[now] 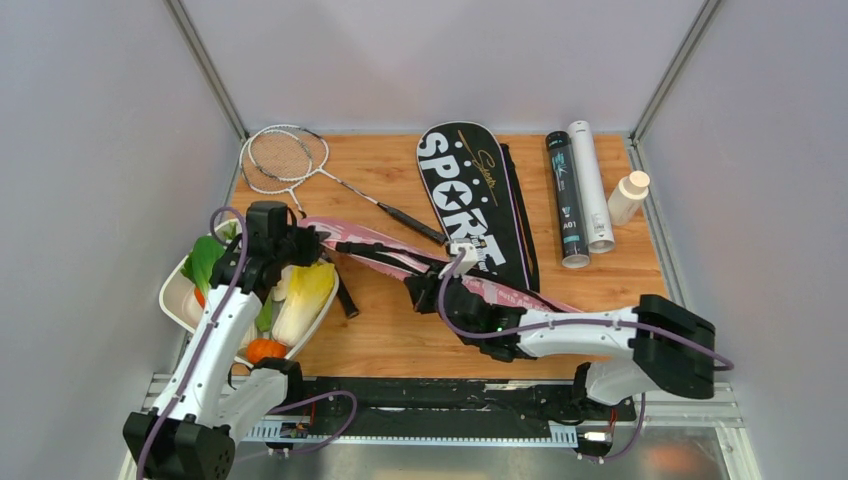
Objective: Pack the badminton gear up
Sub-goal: Zip the racket bag at the center of the board, then pick up the racket bag from the center of the board.
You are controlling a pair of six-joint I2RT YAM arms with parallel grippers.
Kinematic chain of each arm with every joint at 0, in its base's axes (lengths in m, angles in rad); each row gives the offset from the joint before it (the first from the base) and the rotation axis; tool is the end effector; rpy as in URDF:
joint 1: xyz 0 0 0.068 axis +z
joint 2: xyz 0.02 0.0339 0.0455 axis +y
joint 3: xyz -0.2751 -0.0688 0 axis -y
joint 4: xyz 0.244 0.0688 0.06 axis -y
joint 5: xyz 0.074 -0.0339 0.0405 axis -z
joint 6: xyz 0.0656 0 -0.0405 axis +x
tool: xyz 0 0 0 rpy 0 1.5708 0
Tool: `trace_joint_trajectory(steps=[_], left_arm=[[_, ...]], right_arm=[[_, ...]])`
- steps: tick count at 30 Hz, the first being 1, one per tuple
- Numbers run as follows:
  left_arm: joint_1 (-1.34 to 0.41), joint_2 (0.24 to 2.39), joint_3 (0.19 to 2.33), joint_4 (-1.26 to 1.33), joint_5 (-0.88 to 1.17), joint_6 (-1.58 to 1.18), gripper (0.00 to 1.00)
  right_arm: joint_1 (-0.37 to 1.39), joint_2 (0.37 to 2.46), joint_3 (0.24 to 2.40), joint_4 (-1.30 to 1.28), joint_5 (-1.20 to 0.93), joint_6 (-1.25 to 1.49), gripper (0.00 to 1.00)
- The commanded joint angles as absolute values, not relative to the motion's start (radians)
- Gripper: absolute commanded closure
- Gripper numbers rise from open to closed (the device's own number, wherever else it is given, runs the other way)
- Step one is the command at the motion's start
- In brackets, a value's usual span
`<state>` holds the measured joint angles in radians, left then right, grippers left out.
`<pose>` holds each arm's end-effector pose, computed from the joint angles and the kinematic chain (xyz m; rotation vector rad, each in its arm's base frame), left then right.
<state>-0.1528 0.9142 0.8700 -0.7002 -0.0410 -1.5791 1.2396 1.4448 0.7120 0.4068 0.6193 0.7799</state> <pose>0.1992 -0.0280 0.2860 -1.6275 1.8476 -0.7895 0.1425 0.2975 0.2270 -0.0080 1.9159 0.8166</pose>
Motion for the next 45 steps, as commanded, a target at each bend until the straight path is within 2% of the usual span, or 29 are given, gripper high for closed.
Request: trace_joint_trajectory(steps=[1, 8, 12, 18, 26, 31, 36, 41, 42, 45], left_arm=[[-0.147, 0.922, 0.966, -0.584, -0.131, -1.527, 1.00], [-0.148, 1.006, 1.094, -0.470, -0.140, -1.444, 1.00], [-0.136, 1.125, 1.240, -0.555, -0.172, -1.401, 1.00], [-0.094, 1.186, 1.347, -0.583, -0.224, -1.389, 1.00], [-0.009, 1.284, 1.513, -0.691, -0.222, -1.342, 1.00], [0.101, 1.335, 1.568, -0.718, -0.164, -1.318, 1.00], [0.247, 1.369, 1.619, -0.769, -0.097, -1.266, 1.00], [0.331, 1.350, 1.587, -0.675, 0.054, -1.249, 1.00], [0.330, 1.345, 1.553, -0.646, 0.091, -1.249, 1.00], [0.304, 1.301, 1.445, -0.455, 0.246, -1.284, 1.00]], right_arm=[[1.217, 1.284, 0.622, 0.164, 0.703, 0.844, 1.00], [1.196, 0.982, 0.526, -0.218, 0.794, 0.926, 1.00], [1.070, 0.838, 0.466, -0.344, 0.752, 0.941, 1.00], [0.877, 0.657, 0.462, -0.509, 0.729, 0.925, 1.00], [0.599, 0.629, 0.474, -0.524, 0.713, 0.809, 1.00], [0.412, 0.606, 0.469, -0.513, 0.670, 0.715, 1.00], [0.183, 0.594, 0.435, -0.449, 0.473, 0.671, 1.00], [0.130, 0.601, 0.458, -0.344, 0.244, 0.559, 1.00], [0.131, 0.597, 0.478, -0.318, 0.157, 0.531, 0.97], [0.137, 0.608, 0.585, -0.305, -0.157, 0.478, 0.73]])
